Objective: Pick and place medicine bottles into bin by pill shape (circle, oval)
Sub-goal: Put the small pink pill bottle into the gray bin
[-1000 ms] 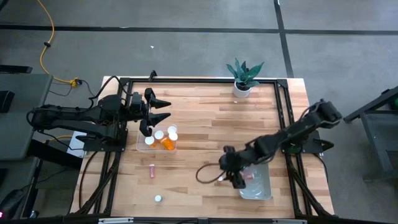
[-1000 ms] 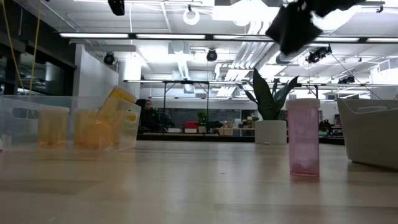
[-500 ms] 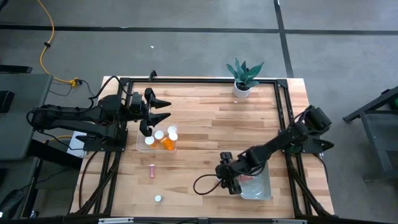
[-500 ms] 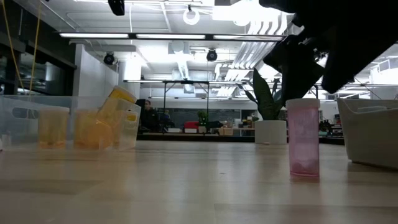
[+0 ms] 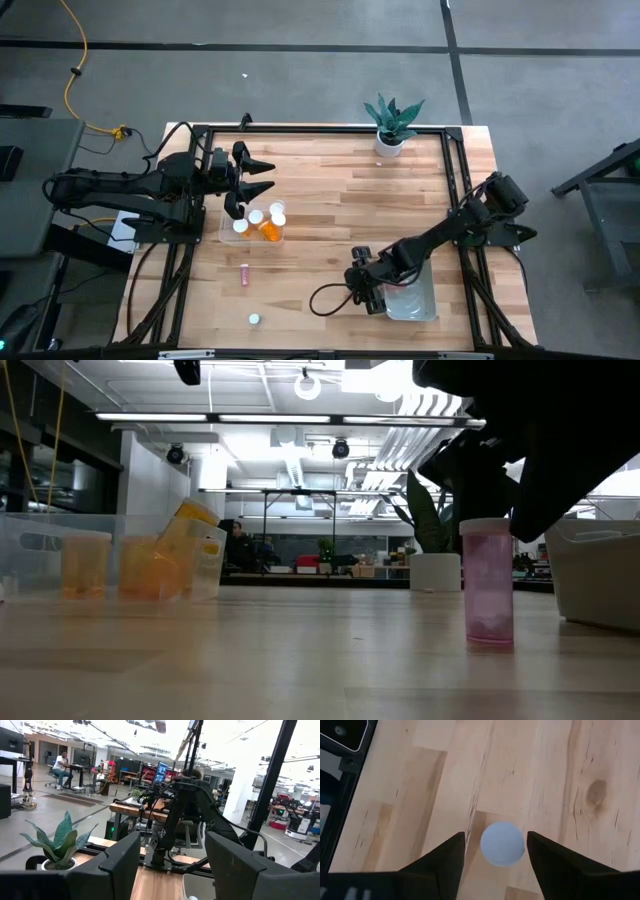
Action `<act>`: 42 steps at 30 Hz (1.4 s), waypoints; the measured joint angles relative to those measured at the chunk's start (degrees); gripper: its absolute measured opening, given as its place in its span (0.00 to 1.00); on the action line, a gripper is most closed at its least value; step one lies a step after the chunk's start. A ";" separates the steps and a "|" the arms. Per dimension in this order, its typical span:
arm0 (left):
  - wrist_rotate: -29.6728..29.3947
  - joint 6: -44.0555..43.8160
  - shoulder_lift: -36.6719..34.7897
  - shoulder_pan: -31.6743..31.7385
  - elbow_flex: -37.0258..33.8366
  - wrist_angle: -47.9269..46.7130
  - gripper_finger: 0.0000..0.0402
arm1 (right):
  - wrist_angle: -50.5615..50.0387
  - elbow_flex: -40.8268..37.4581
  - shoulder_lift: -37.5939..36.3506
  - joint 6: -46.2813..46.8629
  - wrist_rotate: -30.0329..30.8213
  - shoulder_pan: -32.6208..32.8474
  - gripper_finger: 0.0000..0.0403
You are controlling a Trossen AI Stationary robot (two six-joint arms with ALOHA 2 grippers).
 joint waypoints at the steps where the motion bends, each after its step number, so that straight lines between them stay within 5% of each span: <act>1: 0.00 0.00 0.00 0.00 0.00 -0.01 0.52 | 0.08 0.00 0.00 0.00 0.20 0.00 0.50; 20: 0.00 0.00 0.00 0.00 0.00 0.01 0.52 | -2.06 0.00 -1.46 0.46 1.91 -0.45 0.25; 25: 0.05 0.00 0.00 0.00 0.00 0.01 0.52 | -10.18 0.00 -7.99 -2.60 2.50 -2.45 0.23; 30: 0.22 -0.24 -0.09 0.00 0.00 -1.09 0.52 | -15.10 -0.02 -17.97 -3.49 10.11 -6.73 0.23; 36: 0.22 -3.10 -0.04 0.00 0.00 -6.48 0.52 | -10.42 -0.02 -26.86 -5.81 18.62 -14.12 0.23; 42: -0.42 -3.50 2.58 -0.24 0.02 -5.37 0.52 | 0.10 -0.02 -28.72 -13.33 14.68 -21.73 0.23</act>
